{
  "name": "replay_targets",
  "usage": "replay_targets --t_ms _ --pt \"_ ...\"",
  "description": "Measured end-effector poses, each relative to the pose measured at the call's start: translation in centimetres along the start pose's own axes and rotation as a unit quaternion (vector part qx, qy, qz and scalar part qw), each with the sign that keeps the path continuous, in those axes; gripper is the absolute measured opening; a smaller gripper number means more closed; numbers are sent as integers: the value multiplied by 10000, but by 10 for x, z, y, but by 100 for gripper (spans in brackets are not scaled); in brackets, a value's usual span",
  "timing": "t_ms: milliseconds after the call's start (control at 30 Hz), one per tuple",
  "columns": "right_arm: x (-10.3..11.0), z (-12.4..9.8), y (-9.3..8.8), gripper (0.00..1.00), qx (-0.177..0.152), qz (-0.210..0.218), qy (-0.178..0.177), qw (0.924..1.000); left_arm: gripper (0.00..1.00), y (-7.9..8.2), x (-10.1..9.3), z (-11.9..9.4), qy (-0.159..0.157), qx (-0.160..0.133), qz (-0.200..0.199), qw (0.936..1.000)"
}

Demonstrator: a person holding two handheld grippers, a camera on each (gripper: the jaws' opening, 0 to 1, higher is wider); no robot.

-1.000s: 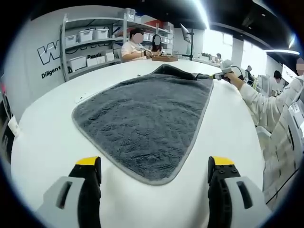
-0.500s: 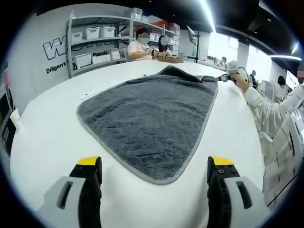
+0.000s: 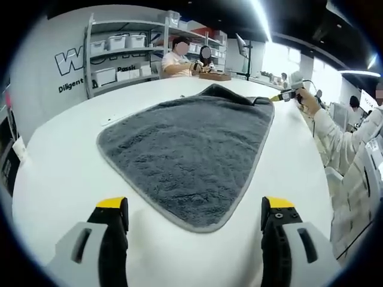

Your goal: Open the folded towel by lifting each exposed corner and separating the folded layers until the towel lies flat within the target outline without major curled edges

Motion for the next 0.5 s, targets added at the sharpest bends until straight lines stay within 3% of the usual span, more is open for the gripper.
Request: replay_targets --t_ms 167,267,400,500 --pt "30 -10 16 99 -124 -204 250 9994 89 0 -1 1 -34 -41 -64 10000" --pt "54 -15 28 99 -416 -40 571 9975 90 0 -1 0 -18 -57 -72 10000" --pt "88 -22 31 99 -425 -369 973 9937 89 2 1 0 31 -125 -166 9998" --pt "113 -28 29 99 -490 -373 1365 9887 89 3 2 0 57 -130 -132 9998"
Point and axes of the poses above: the point that each gripper's makers call its tool centre point, and the gripper's own axes: z roughly forward along the fingers, x roughly to its left, y roughly out of its top, the point moved 2 cm from there along -z, roughly backward along the fingers, and after that the axes turned 3 degrees about -x, right-handed, at the moved point
